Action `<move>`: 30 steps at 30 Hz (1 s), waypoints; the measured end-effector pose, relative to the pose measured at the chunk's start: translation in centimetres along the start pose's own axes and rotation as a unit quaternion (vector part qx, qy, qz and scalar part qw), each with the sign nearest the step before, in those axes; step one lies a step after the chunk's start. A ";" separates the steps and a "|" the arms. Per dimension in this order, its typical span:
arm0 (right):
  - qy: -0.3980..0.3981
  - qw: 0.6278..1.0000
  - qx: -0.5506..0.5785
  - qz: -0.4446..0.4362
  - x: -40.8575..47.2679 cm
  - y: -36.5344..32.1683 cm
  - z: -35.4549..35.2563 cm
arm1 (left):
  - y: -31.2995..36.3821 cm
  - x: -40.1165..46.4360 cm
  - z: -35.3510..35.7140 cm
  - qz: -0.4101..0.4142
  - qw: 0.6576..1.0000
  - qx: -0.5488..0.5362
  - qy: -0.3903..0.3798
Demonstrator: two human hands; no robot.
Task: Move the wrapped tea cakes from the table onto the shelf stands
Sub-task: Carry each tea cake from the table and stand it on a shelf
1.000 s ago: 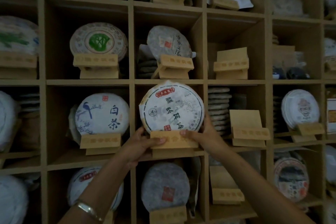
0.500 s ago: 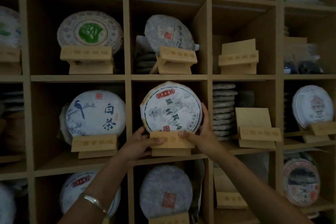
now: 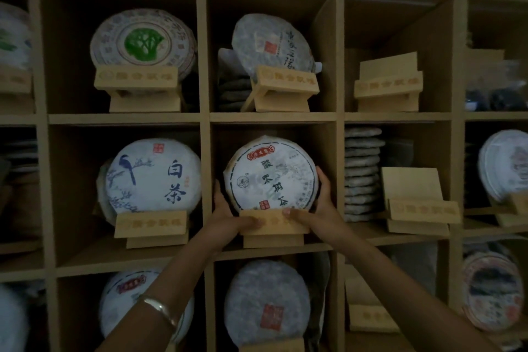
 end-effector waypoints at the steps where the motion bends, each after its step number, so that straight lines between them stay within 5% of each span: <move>1: 0.003 1.000 0.000 0.001 0.1 0.1 -0.1 | 0.5 0.1 0.2 0.019 1.000 0.002 0.005; 9: 0.217 0.959 0.174 0.056 2.6 -0.8 -1.2 | 2.4 1.9 0.5 0.044 0.969 -0.196 0.145; 30: 0.209 0.944 0.206 0.153 2.5 -0.6 0.4 | 1.7 1.7 1.3 0.033 0.971 -0.216 0.099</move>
Point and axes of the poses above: each hand's wrist, its own x-axis towards the middle knuckle, its own z-axis out of the palm, y = z × x, the point moved 6 cm from there along x, towards the middle knuckle, and after that the axes turned 5 degrees about y, right-handed, at the moved point
